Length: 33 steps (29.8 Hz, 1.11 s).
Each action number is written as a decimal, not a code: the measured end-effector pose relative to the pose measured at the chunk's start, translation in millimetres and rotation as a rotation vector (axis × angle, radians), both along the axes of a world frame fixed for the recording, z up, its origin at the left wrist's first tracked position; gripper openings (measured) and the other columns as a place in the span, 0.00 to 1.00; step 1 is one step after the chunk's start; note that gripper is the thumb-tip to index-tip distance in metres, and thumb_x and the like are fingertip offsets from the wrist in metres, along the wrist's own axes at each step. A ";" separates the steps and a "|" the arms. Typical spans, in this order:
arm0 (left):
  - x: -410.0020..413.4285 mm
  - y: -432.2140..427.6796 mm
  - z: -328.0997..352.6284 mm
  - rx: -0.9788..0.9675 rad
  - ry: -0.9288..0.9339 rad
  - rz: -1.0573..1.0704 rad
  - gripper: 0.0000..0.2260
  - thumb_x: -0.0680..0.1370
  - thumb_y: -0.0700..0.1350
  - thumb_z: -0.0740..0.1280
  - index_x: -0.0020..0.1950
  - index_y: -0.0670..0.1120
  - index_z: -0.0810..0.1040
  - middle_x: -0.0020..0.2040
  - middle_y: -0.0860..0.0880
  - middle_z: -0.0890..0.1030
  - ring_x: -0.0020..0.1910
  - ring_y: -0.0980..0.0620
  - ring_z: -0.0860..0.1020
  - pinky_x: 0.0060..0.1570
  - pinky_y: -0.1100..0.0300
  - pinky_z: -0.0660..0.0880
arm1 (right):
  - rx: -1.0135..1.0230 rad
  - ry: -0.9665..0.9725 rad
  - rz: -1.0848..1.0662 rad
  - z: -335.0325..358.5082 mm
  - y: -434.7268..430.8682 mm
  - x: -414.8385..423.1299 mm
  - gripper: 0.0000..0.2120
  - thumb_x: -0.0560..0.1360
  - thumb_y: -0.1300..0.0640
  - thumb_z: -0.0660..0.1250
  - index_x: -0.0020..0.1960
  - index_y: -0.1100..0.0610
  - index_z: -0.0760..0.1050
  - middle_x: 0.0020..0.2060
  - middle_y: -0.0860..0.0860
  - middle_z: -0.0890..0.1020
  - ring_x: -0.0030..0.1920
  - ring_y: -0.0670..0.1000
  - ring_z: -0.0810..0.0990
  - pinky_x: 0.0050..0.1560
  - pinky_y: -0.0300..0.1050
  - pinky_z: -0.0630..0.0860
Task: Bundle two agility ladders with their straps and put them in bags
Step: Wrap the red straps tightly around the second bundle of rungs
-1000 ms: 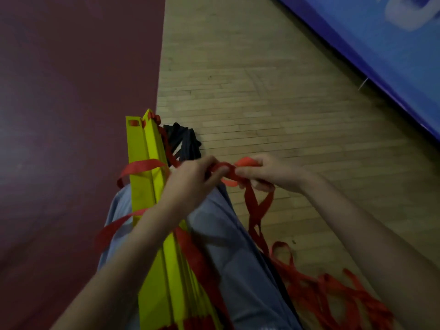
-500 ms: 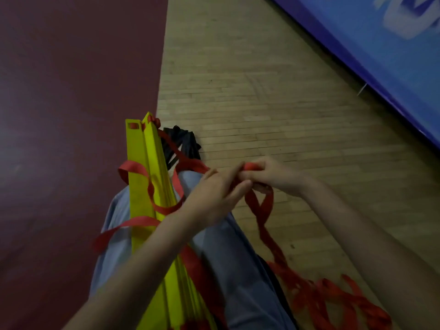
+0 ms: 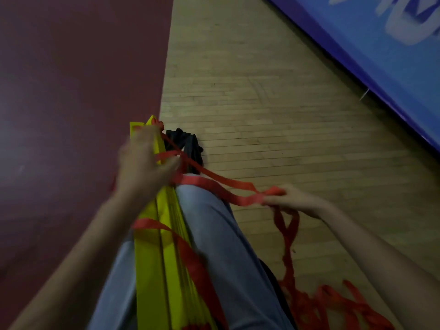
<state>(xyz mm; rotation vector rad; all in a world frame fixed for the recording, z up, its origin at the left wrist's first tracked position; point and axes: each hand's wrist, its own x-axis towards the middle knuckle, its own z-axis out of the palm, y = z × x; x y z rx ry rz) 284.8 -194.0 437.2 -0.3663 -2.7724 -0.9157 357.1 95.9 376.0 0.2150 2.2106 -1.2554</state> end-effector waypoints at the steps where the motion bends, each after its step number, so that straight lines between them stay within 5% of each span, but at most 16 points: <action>1: 12.6 24.8 -3.1 -0.076 -0.029 -0.180 0.28 0.71 0.57 0.63 0.68 0.46 0.68 0.64 0.43 0.72 0.64 0.44 0.69 0.64 0.48 0.67 | -0.061 0.074 0.030 13.0 -13.5 -7.6 0.12 0.72 0.48 0.65 0.45 0.56 0.77 0.29 0.45 0.74 0.26 0.43 0.66 0.27 0.33 0.62; 4: 44.2 83.0 -12.0 -0.144 -0.270 -0.516 0.23 0.78 0.55 0.59 0.71 0.48 0.63 0.61 0.46 0.76 0.58 0.48 0.75 0.58 0.52 0.72 | -0.184 0.221 0.090 50.9 -43.0 -24.2 0.09 0.76 0.54 0.63 0.42 0.59 0.76 0.25 0.43 0.74 0.25 0.41 0.68 0.27 0.33 0.64; 6: 39.9 81.2 -12.6 -0.085 -0.249 -0.472 0.19 0.78 0.56 0.58 0.64 0.47 0.70 0.48 0.48 0.81 0.45 0.51 0.79 0.44 0.54 0.76 | -0.217 0.194 0.118 63.0 -42.3 -23.8 0.09 0.77 0.55 0.62 0.40 0.57 0.75 0.26 0.44 0.74 0.25 0.42 0.68 0.26 0.33 0.64; 9: 23.7 52.5 -5.2 0.010 -0.164 -0.461 0.11 0.79 0.47 0.60 0.54 0.42 0.77 0.37 0.54 0.76 0.36 0.59 0.74 0.37 0.70 0.69 | -0.177 0.008 0.189 51.1 -25.9 -10.7 0.05 0.76 0.56 0.63 0.47 0.57 0.75 0.31 0.46 0.79 0.26 0.42 0.70 0.27 0.33 0.66; 11: 11.1 24.7 11.1 0.219 -0.099 -0.345 0.08 0.79 0.43 0.62 0.50 0.40 0.78 0.37 0.50 0.76 0.37 0.53 0.76 0.40 0.66 0.73 | -0.058 -0.115 0.210 24.7 -16.3 1.6 0.03 0.75 0.55 0.64 0.48 0.53 0.76 0.34 0.47 0.81 0.27 0.40 0.74 0.28 0.32 0.68; 13: -11.1 -11.0 24.5 0.386 -0.008 -0.093 0.08 0.77 0.47 0.63 0.48 0.43 0.76 0.42 0.39 0.79 0.41 0.38 0.79 0.45 0.47 0.76 | -0.008 -0.165 0.086 -4.8 -4.6 13.7 0.05 0.76 0.53 0.64 0.47 0.54 0.76 0.33 0.46 0.80 0.26 0.39 0.74 0.28 0.32 0.69; 15: -32.9 -44.9 27.0 0.245 0.065 0.137 0.17 0.72 0.53 0.62 0.50 0.40 0.77 0.47 0.33 0.78 0.46 0.33 0.78 0.47 0.39 0.74 | 0.004 -0.125 -0.111 -23.7 6.7 20.8 0.07 0.76 0.52 0.64 0.48 0.55 0.77 0.33 0.47 0.80 0.24 0.40 0.72 0.26 0.32 0.67; 18: -26.5 -42.7 14.8 -0.133 -0.017 0.104 0.23 0.73 0.45 0.69 0.66 0.39 0.70 0.60 0.36 0.73 0.59 0.36 0.72 0.58 0.46 0.68 | 0.053 0.018 -0.157 -19.8 -7.6 14.4 0.06 0.76 0.52 0.65 0.42 0.53 0.76 0.30 0.48 0.79 0.21 0.38 0.70 0.24 0.31 0.65; 21: 17.4 17.7 -5.7 -0.115 -0.188 -0.316 0.29 0.77 0.50 0.64 0.75 0.45 0.58 0.69 0.49 0.66 0.67 0.48 0.66 0.66 0.51 0.65 | -0.110 0.182 -0.043 16.0 -53.6 -5.0 0.08 0.74 0.50 0.66 0.40 0.54 0.77 0.27 0.47 0.76 0.22 0.41 0.67 0.24 0.32 0.63; 23: 39.6 49.9 -17.7 -0.108 -0.268 -0.518 0.23 0.79 0.52 0.59 0.72 0.47 0.62 0.67 0.50 0.70 0.65 0.52 0.69 0.64 0.58 0.67 | -0.254 0.255 -0.008 42.8 -73.1 -12.7 0.08 0.75 0.54 0.65 0.38 0.54 0.76 0.22 0.45 0.72 0.21 0.41 0.66 0.22 0.32 0.62; 26: 39.5 53.1 -16.0 -0.048 -0.154 -0.465 0.13 0.79 0.51 0.59 0.55 0.43 0.74 0.42 0.50 0.77 0.41 0.52 0.77 0.37 0.62 0.69 | -0.365 0.250 -0.002 55.6 -65.4 -11.5 0.12 0.77 0.57 0.62 0.35 0.50 0.75 0.19 0.44 0.72 0.20 0.42 0.65 0.23 0.34 0.60; 28: 33.5 41.7 -15.6 -0.142 -0.048 -0.396 0.14 0.80 0.51 0.58 0.52 0.42 0.76 0.37 0.49 0.77 0.36 0.50 0.74 0.33 0.58 0.67 | -0.357 0.178 0.028 46.3 -50.8 -3.2 0.08 0.74 0.54 0.63 0.38 0.49 0.77 0.22 0.45 0.74 0.21 0.43 0.66 0.25 0.35 0.62; 31: 21.5 18.8 -6.2 -0.057 0.004 -0.165 0.12 0.80 0.51 0.59 0.54 0.46 0.77 0.39 0.50 0.77 0.38 0.49 0.75 0.33 0.58 0.66 | -0.242 0.018 0.038 18.7 -32.8 12.5 0.04 0.75 0.58 0.65 0.47 0.51 0.77 0.32 0.49 0.78 0.25 0.43 0.68 0.25 0.34 0.64; 33: 16.0 10.2 -5.3 -0.051 -0.015 -0.121 0.17 0.77 0.55 0.59 0.60 0.48 0.77 0.53 0.48 0.79 0.54 0.47 0.76 0.48 0.54 0.71 | -0.174 -0.005 -0.018 7.0 -32.1 19.5 0.05 0.75 0.58 0.65 0.46 0.49 0.78 0.33 0.49 0.78 0.26 0.43 0.68 0.25 0.33 0.64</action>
